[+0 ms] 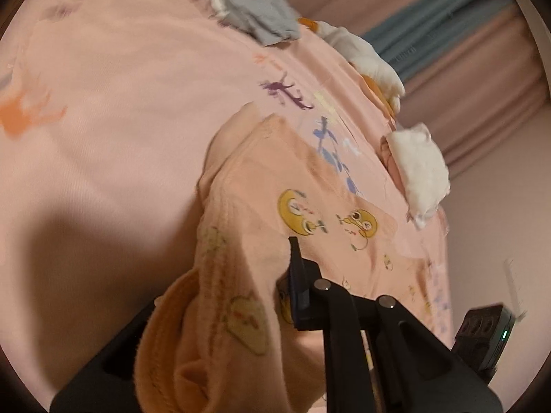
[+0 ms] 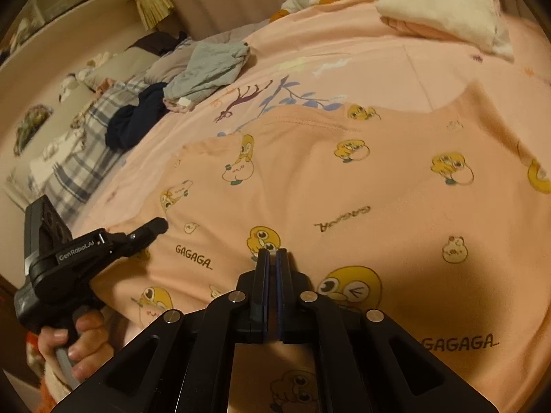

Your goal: Fold small clothes

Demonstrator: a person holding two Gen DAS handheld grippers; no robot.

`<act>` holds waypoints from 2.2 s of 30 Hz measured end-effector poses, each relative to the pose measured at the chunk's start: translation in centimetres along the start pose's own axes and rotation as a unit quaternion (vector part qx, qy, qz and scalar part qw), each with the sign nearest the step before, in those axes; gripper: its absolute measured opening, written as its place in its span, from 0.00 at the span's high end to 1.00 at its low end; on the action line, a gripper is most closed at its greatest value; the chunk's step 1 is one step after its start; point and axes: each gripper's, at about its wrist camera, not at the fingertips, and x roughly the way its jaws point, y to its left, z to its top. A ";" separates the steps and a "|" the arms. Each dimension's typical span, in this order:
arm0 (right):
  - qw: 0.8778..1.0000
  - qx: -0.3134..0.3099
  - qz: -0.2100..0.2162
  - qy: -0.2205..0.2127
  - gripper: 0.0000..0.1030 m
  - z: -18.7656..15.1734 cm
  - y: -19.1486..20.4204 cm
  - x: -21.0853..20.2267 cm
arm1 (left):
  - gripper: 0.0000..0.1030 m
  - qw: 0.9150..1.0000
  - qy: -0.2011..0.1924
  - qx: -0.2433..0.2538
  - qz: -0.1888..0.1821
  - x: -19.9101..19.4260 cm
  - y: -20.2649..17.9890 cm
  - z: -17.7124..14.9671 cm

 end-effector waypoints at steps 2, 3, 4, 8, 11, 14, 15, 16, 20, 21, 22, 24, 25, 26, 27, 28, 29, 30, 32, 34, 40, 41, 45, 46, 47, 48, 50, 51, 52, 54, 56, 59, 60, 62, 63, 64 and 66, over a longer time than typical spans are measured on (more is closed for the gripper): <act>0.999 0.031 0.032 0.008 1.00 0.2 -1.2 -0.2 | 0.88 1.000 -0.007 0.001 -0.003 -0.3 -0.7 0.1; 0.997 0.052 0.055 0.012 1.00 0.3 -2.1 -0.4 | 0.89 1.000 -0.008 -0.008 -0.015 -0.5 -1.0 0.2; 0.995 0.065 0.071 0.013 1.00 0.3 -2.7 -0.6 | 0.89 0.999 -0.007 -0.017 -0.029 -0.5 -1.2 0.4; 0.983 0.132 0.126 -0.021 1.00 0.3 -6.3 -3.6 | 0.90 0.999 -0.020 0.011 -0.043 -0.9 -4.0 0.6; 0.973 0.159 0.148 -0.077 1.00 0.1 -9.0 -6.9 | 0.91 0.996 -0.014 0.060 -0.061 -0.6 -7.5 -0.8; 0.964 0.191 0.140 -0.120 1.00 -0.6 -11.4 -9.5 | 0.90 0.987 0.018 0.139 -0.083 0.8 -12.0 -3.7; 0.960 0.201 0.147 -0.128 1.00 -0.9 -12.0 -9.9 | 0.89 0.981 0.033 0.166 -0.092 1.4 -13.4 -4.9; 0.955 0.207 0.162 -0.136 1.00 -1.2 -12.6 -10.4 | 0.87 0.974 0.058 0.194 -0.103 2.2 -14.7 -6.3; 0.952 0.230 0.161 -0.124 0.96 -1.5 -13.7 -10.5 | 0.77 0.965 0.161 0.179 -0.105 4.9 -15.5 -9.1; 0.951 0.235 0.158 -0.120 0.95 -1.6 -13.8 -10.4 | 0.73 0.966 0.169 0.161 -0.113 4.9 -15.0 -9.0; 0.951 0.237 0.158 -0.118 0.91 -1.7 -13.8 -10.3 | 0.71 0.966 0.169 0.144 -0.130 4.5 -14.4 -8.5; 0.951 0.243 0.160 -0.108 0.68 -1.8 -13.7 -10.0 | 0.57 0.968 0.163 0.126 -0.144 3.3 -13.6 -7.7; 0.950 0.247 0.161 -0.105 0.49 -1.8 -13.6 -10.0 | 0.50 0.969 0.156 0.121 -0.146 2.6 -13.2 -7.1; 0.948 0.253 0.167 -0.099 0.44 -1.8 -13.7 -9.8 | 0.36 0.972 0.143 0.115 -0.149 1.6 -12.6 -6.6; 0.946 0.258 0.175 -0.092 0.44 -1.7 -13.9 -9.7 | 0.27 0.975 0.121 0.112 -0.150 0.4 -12.1 -6.1; 0.944 0.261 0.183 -0.083 0.44 -1.8 -13.8 -9.9 | 0.24 0.978 0.100 0.114 -0.146 -0.6 -11.9 -6.0; 0.945 0.258 0.186 -0.077 0.44 -1.7 -13.5 -9.9 | 0.23 0.981 0.075 0.119 -0.136 -1.6 -11.4 -5.7; 0.949 0.248 0.183 -0.065 0.44 -1.5 -12.7 -10.1 | 0.22 0.982 0.059 0.127 -0.127 -2.4 -11.5 -5.8; 0.957 0.232 0.172 -0.041 0.44 -1.3 -11.7 -10.1 | 0.19 0.981 0.033 0.153 -0.112 -2.9 -10.6 -5.6; 0.960 0.222 0.168 -0.029 0.44 -1.3 -10.9 -9.8 | 0.18 0.985 0.024 0.157 -0.071 -1.9 -9.0 -5.7; 0.957 0.254 0.140 0.004 0.44 -1.4 -10.9 -7.9 | 0.21 0.990 0.068 0.096 -0.081 0.5 -3.8 -5.5; 0.956 0.260 0.136 0.003 0.44 -1.4 -11.0 -8.1 | 0.21 0.990 0.056 0.099 -0.079 0.1 -3.7 -5.4; 0.960 0.255 0.110 -0.022 0.44 -1.5 -11.0 -9.3 | 0.19 0.991 0.042 0.093 -0.083 0.2 -2.8 -5.0; 0.961 0.254 0.106 -0.022 0.44 -1.5 -11.0 -9.3 | 0.19 0.991 0.043 0.095 -0.085 0.3 -2.9 -5.0; 0.962 0.255 0.100 -0.019 0.44 -1.6 -11.1 -9.1 | 0.18 0.990 0.042 0.102 -0.086 0.3 -3.0 -5.0; 0.961 0.258 0.095 -0.018 0.44 -1.7 -11.1 -9.0 | 0.17 0.989 0.045 0.106 -0.088 0.4 -3.1 -5.0; 0.960 0.268 0.079 -0.018 0.44 -1.7 -11.4 -8.6 | 0.17 0.986 0.059 0.117 -0.106 0.7 -3.2 -4.8; 0.960 0.271 0.071 -0.019 0.44 -1.7 -11.4 -8.3 | 0.16 0.984 0.062 0.120 -0.113 0.7 -3.0 -4.7; 0.961 0.269 0.067 -0.018 0.44 -1.7 -11.3 -8.1 | 0.16 0.983 0.063 0.118 -0.122 0.7 -2.8 -4.6; 0.965 0.256 0.059 -0.025 0.42 -1.5 -10.9 -7.9 | 0.15 0.983 0.060 0.111 -0.132 0.6 -2.5 -4.7; 0.965 0.246 0.081 -0.033 0.41 -1.3 -10.6 -7.7 | 0.14 0.982 0.057 0.120 -0.131 0.6 -2.8 -4.8; 0.960 0.251 0.122 -0.029 0.43 -1.3 -10.4 -7.0 | 0.11 0.981 0.055 0.143 -0.118 0.7 -3.4 -5.3; 0.961 0.246 0.118 -0.037 0.46 -1.2 -10.3 -7.2 | 0.10 0.981 0.055 0.150 -0.113 0.8 -3.7 -5.4; 0.964 0.233 0.113 -0.061 0.62 -1.0 -10.0 -7.6 | 0.09 0.980 0.055 0.153 -0.112 0.9 -3.6 -5.5; 0.962 0.235 0.117 -0.072 0.67 -0.9 -10.1 -7.7 | 0.09 0.980 0.055 0.151 -0.114 0.9 -3.6 -5.4; 0.961 0.237 0.117 -0.082 0.79 -0.7 -10.1 -7.6 | 0.09 0.980 0.055 0.149 -0.116 0.9 -3.5 -5.4; 0.964 0.224 0.102 -0.097 0.84 -0.2 -9.9 -7.5 | 0.09 0.981 0.055 0.147 -0.118 0.9 -3.4 -5.3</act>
